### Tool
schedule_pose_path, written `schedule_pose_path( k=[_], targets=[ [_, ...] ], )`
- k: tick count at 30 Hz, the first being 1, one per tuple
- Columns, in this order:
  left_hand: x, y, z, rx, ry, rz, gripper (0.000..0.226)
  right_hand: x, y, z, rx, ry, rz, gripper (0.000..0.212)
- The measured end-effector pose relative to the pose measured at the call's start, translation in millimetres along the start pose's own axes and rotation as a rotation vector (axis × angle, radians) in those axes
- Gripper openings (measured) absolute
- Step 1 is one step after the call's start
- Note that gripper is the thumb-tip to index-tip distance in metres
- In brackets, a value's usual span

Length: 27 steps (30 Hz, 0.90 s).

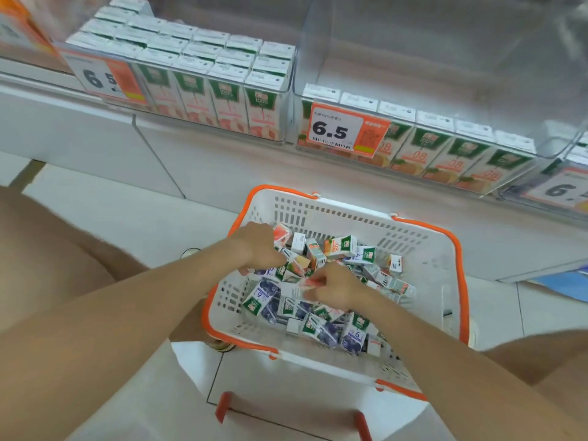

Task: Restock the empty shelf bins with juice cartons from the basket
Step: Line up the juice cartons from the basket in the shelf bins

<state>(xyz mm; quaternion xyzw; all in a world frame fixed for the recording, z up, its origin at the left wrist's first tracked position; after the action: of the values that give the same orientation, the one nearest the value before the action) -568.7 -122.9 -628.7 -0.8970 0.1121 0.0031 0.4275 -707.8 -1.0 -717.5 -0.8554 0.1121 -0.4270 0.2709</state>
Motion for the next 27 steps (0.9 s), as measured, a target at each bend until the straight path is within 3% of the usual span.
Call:
schedule_pose_path(
  k=[2,3,6,8,10,11,15,20,23,27],
  targets=[
    [5.2,-7.2,-16.3,-0.049,-0.249,-0.019,0.033,-4.2,-11.1,-23.9,-0.209,0.183,0.053,0.016],
    [7.1,-12.4,-20.8,-0.025,-0.396,-0.037,0.032,-4.1,-17.7,-33.7,-0.321,0.314,0.076,0.015],
    [6.6,-31.9,-31.1,0.053,-0.691,-0.038,0.019,14.6,-36.2,-55.5,-0.564,0.676,0.037,0.043],
    [1.7,-47.4,-40.3,0.08,-0.856,-0.007,0.033,41.9,-52.2,-68.8,-0.646,0.779,-0.066,0.049],
    [-3.9,-64.0,-46.6,0.137,-0.986,0.045,0.057,70.4,-69.1,-81.5,-0.678,0.807,-0.167,0.046],
    [-6.0,-71.5,-50.6,0.152,-1.008,0.074,0.059,82.9,-77.6,-87.3,-0.685,0.799,-0.212,0.047],
    [-11.4,-94.0,-73.3,0.138,-1.023,0.221,0.015,122.8,-105.6,-104.8,-0.651,0.652,-0.352,0.077],
    [-18.9,-108.7,-91.0,0.124,-1.005,0.353,0.005,143.2,-121.0,-118.4,-0.645,0.543,-0.463,0.082],
    [-23.4,-116.8,-95.9,0.082,-0.949,0.418,0.013,146.8,-119.9,-121.5,-0.606,0.605,-0.443,0.076],
    [-25.6,-127.7,-111.8,0.007,-0.917,0.512,0.018,154.9,-112.6,-123.4,-0.571,0.879,-0.445,0.054]
  ],
)
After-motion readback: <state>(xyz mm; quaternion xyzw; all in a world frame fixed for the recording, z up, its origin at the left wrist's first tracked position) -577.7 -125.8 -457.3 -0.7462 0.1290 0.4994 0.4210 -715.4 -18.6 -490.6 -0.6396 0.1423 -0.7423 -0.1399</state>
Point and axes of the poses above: each hand's wrist, its own y-axis towards the middle knuckle, its own z-axis out of the palm, x = y × z, the point moved 6 cm from there along y, towards the middle knuckle, and after that the axes turned 14 degrees about -z, right-handed, at the moved point
